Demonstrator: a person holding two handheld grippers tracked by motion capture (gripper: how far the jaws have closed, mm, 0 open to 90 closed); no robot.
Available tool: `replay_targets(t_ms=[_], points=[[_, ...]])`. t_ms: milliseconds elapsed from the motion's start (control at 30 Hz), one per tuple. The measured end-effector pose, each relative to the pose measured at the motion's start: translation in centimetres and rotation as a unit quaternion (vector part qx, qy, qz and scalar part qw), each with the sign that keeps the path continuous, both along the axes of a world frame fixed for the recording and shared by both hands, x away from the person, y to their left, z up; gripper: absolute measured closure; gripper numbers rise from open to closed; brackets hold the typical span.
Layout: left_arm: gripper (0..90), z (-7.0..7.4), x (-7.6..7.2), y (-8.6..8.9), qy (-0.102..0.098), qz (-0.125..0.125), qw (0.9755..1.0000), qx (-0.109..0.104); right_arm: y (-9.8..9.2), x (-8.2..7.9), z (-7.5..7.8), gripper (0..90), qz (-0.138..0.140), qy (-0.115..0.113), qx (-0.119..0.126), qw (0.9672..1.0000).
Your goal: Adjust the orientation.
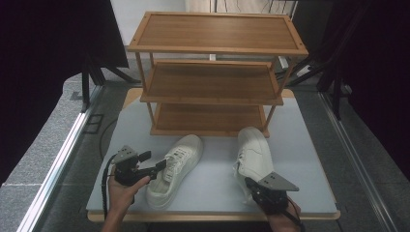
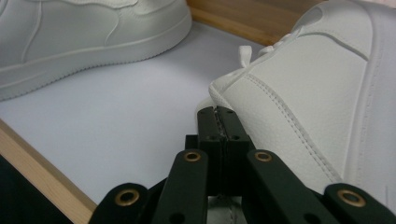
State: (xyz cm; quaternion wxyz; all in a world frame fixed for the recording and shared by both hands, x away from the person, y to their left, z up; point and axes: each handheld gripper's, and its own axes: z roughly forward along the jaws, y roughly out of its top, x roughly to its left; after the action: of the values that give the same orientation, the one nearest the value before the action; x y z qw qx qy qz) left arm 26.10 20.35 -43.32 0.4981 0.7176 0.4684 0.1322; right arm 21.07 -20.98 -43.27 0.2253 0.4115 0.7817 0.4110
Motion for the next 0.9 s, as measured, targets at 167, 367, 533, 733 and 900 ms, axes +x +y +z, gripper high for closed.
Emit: replay_targets(t_ms=[167, 367, 533, 733, 900], points=[[26.0, 0.0, 0.0, 0.3, 0.004, 0.006, 1.0000, -0.004, -1.9, 0.0, 0.7, 87.2, -0.022, -0.007, 0.016, 0.9996], [26.3, 0.0, 0.1, 0.3, 0.007, 0.006, 0.9999, -0.009, -4.5, 0.3, 0.7, 81.7, -0.071, -0.008, 0.013, 0.9974], [26.3, -0.1, 0.2, 0.1, 0.009, 0.005, 0.9999, -0.008, -8.0, 0.5, 0.7, 82.8, -0.104, 0.005, 0.049, 0.9934], [26.4, -0.2, 0.3, 0.0, 0.013, 0.005, 0.9999, -0.008, -7.5, -0.5, 2.0, 82.7, -0.081, -0.013, 0.058, 0.9950], [26.4, -0.3, 0.4, -0.1, 0.015, -0.001, 0.9999, -0.005, -4.5, -0.8, 1.4, 83.0, -0.033, 0.001, 0.031, 0.9990]])
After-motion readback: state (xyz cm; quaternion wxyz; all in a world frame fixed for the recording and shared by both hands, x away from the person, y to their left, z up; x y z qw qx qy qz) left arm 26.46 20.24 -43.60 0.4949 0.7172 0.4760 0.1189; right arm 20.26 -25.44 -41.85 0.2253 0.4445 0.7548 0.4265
